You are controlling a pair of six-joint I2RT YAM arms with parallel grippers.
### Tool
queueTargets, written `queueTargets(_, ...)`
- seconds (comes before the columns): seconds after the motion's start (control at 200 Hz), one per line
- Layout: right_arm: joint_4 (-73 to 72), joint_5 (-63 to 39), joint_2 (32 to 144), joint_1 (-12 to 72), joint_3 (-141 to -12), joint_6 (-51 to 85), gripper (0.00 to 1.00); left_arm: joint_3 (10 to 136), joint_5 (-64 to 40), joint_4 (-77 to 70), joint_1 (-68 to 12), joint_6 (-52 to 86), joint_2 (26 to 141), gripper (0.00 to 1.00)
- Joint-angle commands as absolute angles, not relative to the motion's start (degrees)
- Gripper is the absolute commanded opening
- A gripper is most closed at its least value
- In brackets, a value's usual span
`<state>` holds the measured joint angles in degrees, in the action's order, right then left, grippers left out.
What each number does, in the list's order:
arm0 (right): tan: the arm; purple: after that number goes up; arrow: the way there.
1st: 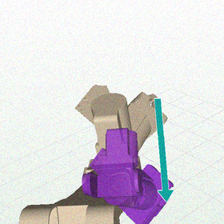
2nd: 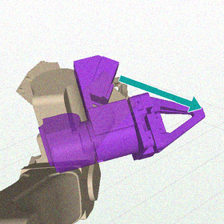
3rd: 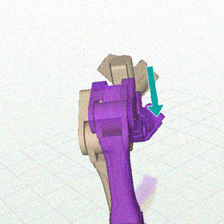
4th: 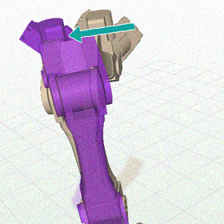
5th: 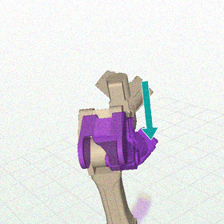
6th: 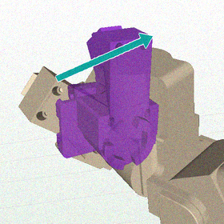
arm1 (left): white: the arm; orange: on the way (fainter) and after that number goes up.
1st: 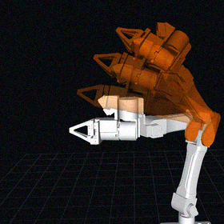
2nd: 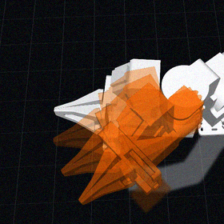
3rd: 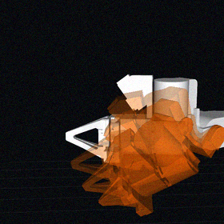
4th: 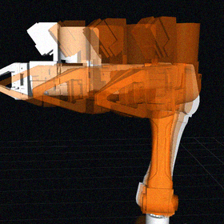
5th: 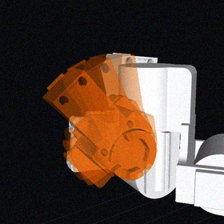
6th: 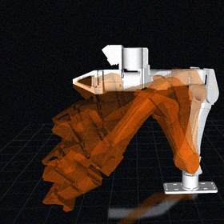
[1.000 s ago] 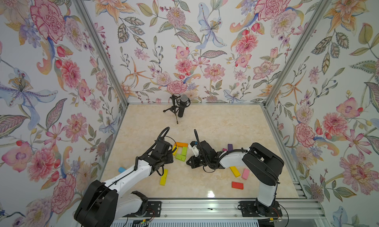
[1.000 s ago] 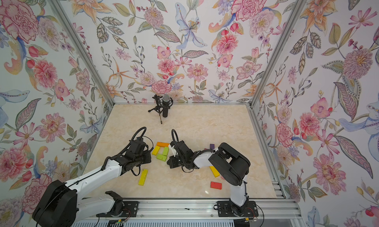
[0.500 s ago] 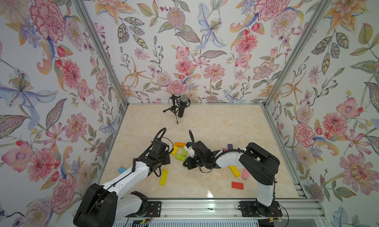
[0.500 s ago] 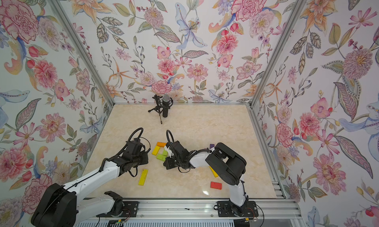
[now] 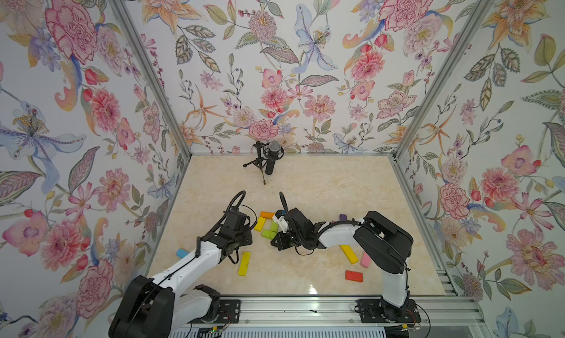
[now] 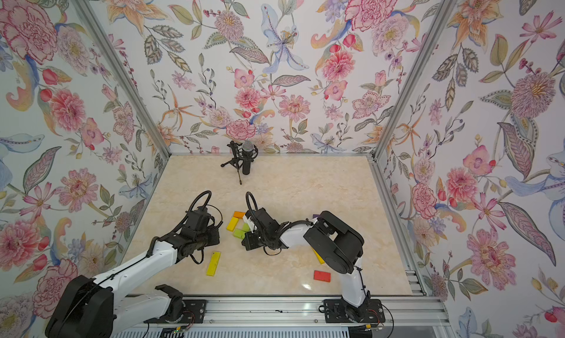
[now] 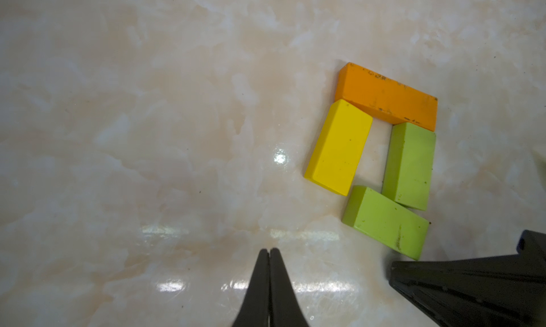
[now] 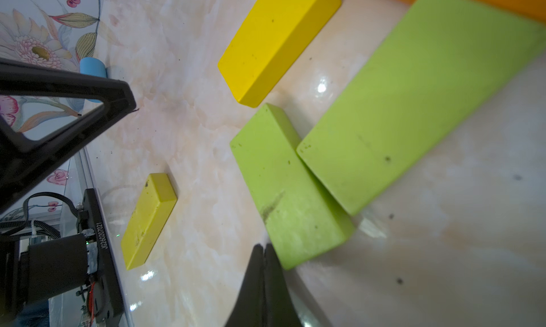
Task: Assemble the letter p with building blocks
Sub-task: Assemble the building block at the center of the board.
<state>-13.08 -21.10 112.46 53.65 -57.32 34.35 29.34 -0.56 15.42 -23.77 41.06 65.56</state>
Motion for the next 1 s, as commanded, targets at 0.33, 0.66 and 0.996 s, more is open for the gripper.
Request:
queueTargets(0.33,-9.2,-20.6,114.7,52.4,-56.3,33.8,0.02,28.7,-1.5,15.9,-23.0,40.1,66.1,0.07)
queueTargets(0.66,-11.3,-22.5,113.4,54.0,-54.9,33.5,0.02,28.5,-1.6,17.8,-23.0,40.2,65.3,0.06)
queueTargets(0.996,-11.6,-22.9,111.9,56.5,-54.8,32.8,0.02,23.7,-0.4,19.8,-23.2,46.5,60.8,0.0)
